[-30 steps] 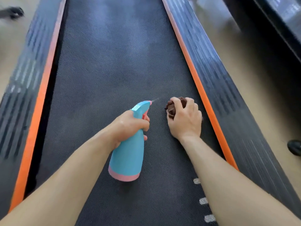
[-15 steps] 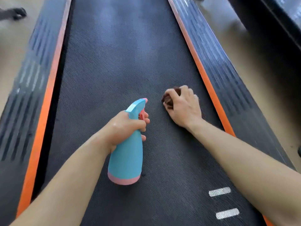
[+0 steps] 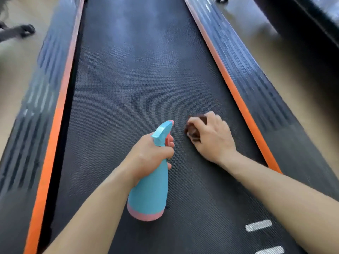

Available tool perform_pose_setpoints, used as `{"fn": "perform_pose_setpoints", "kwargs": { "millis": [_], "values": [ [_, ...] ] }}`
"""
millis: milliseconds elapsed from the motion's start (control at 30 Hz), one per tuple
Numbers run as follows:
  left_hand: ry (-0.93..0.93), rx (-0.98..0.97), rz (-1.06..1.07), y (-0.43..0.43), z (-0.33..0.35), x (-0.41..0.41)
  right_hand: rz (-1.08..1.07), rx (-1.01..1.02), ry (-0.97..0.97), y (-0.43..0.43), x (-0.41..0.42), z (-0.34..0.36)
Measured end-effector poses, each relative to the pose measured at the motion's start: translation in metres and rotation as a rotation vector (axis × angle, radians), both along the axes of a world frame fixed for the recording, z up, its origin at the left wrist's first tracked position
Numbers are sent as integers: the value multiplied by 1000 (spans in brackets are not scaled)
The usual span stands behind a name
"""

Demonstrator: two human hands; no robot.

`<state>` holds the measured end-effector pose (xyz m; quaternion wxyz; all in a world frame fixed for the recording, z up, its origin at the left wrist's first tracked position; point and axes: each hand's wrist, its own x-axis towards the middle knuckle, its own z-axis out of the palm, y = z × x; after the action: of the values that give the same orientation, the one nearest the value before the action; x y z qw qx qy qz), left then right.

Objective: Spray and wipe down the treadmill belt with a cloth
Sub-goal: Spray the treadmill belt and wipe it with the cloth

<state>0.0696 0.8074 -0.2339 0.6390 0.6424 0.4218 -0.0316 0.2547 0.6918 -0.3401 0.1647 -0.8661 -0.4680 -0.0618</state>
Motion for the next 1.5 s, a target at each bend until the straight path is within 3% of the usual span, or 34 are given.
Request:
{"fn": "perform_pose_setpoints", "kwargs": {
  "millis": [133, 200, 333, 567, 700, 933, 1167, 1400, 1500],
  "values": [
    [16, 16, 0, -2, -2, 2, 105, -36, -28, -41, 10, -4],
    [17, 34, -9, -1, -4, 3, -43, -30, -89, -6, 39, 1],
    [-11, 46, -14, -4, 1, 2, -302, -117, -4, 51, 76, 14],
    [8, 26, -18, 1, -2, 0, -76, -149, -126, -73, 3, 9],
    [3, 50, -30, -2, -5, 1, -91, -209, -286, -52, 29, 9],
    [-6, 98, -66, -10, -2, 3, -396, -232, -92, 23, 64, 19],
    [-12, 101, -87, -6, -8, 3, -153, -166, -127, -70, -11, 10],
    [-4, 130, -152, -12, -9, 4, -319, -155, -6, 8, 37, 15],
    [-20, 125, -139, -14, -7, 4, -359, -149, 12, 3, 26, 18]
  ]
}}
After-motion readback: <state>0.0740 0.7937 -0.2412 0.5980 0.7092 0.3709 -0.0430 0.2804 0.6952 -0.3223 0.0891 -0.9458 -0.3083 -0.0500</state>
